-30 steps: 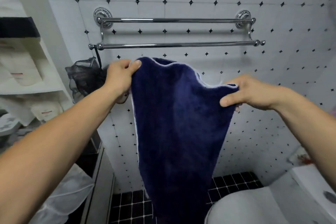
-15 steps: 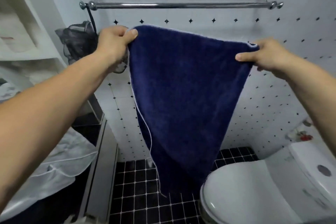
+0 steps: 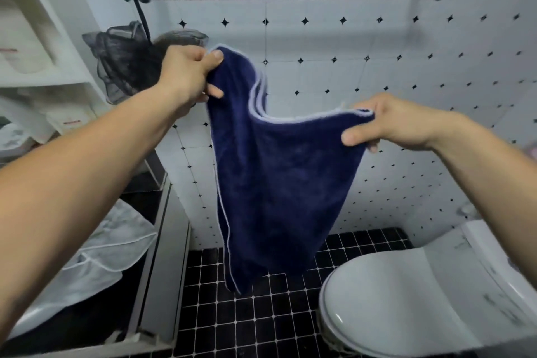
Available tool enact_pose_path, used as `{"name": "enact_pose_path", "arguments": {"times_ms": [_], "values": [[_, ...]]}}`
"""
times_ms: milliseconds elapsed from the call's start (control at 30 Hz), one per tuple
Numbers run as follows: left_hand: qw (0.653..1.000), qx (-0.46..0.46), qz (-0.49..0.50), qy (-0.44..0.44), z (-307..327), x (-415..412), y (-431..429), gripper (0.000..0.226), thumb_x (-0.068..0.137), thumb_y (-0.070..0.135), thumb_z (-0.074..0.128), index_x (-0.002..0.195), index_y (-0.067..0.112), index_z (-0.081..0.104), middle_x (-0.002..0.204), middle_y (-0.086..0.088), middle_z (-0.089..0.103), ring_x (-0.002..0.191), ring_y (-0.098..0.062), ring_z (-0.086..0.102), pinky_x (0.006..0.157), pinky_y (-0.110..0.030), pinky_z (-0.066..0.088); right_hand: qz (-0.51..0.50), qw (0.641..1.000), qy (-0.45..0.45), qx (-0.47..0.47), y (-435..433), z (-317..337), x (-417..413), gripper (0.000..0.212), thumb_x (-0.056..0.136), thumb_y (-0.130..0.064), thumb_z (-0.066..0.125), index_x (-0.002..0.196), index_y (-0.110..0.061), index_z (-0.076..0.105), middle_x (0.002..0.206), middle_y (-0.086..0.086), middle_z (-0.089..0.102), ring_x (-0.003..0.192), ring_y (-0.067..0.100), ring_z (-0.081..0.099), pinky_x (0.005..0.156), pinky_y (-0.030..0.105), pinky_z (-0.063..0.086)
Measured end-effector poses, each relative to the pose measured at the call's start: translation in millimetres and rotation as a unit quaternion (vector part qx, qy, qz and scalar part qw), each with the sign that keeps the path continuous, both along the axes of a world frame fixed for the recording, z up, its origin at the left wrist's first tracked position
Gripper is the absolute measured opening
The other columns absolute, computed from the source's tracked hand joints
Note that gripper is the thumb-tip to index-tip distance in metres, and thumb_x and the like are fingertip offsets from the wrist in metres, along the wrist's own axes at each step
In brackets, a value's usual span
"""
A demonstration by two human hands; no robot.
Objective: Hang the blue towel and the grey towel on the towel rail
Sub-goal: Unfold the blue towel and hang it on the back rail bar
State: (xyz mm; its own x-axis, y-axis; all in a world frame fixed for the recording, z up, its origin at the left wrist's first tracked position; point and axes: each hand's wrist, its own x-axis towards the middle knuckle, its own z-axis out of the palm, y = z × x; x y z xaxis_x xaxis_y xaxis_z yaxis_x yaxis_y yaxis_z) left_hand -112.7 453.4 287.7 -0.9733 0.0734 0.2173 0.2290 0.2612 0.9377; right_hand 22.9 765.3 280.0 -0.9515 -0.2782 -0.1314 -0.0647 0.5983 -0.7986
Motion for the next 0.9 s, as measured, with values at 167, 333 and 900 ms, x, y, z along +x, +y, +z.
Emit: {"name": "enact_pose_path", "arguments": {"times_ms": [167, 333, 900], "values": [[1.000, -0.019, 0.009, -0.002, 0.6, 7.4, -0.1, 0.023, 0.095, 0.032, 0.058, 0.080, 0.016, 0.063, 0.055, 0.000, 0.063, 0.042, -0.011, 0.064, 0.032, -0.017, 0.034, -0.147, 0.988, 0.045, 0.031, 15.7, -0.9, -4.8, 0.015, 0.076, -0.025, 0.081, 0.068, -0.021, 0.070, 0.064, -0.007, 0.060, 0.060, 0.016, 0.045, 0.052, 0.027, 0.034], [0.999, -0.010, 0.023, -0.021, -0.5, 9.6, -0.2, 0.025, 0.096, 0.032, 0.058, 0.076, 0.017, 0.060, 0.061, -0.004, 0.063, 0.042, -0.009, 0.064, 0.033, -0.016, 0.037, -0.056, 0.998, 0.025, 0.006, 3.6, -1.1, -1.5, 0.012, 0.083, -0.023, 0.075, 0.082, -0.011, 0.072, 0.068, -0.006, 0.064, 0.052, 0.005, 0.046, 0.050, 0.019, 0.039], [0.999, 0.017, 0.007, -0.028, -9.9, 22.3, -14.5, 0.022, 0.095, 0.028, 0.061, 0.089, 0.008, 0.066, 0.070, -0.006, 0.064, 0.043, -0.010, 0.062, 0.042, -0.022, 0.048, 0.008, 1.000, 0.015, -0.011, -28.8, -2.7, 0.7, 0.016, 0.081, -0.024, 0.075, 0.078, -0.011, 0.067, 0.066, -0.001, 0.059, 0.055, 0.007, 0.049, 0.048, 0.019, 0.041]]}}
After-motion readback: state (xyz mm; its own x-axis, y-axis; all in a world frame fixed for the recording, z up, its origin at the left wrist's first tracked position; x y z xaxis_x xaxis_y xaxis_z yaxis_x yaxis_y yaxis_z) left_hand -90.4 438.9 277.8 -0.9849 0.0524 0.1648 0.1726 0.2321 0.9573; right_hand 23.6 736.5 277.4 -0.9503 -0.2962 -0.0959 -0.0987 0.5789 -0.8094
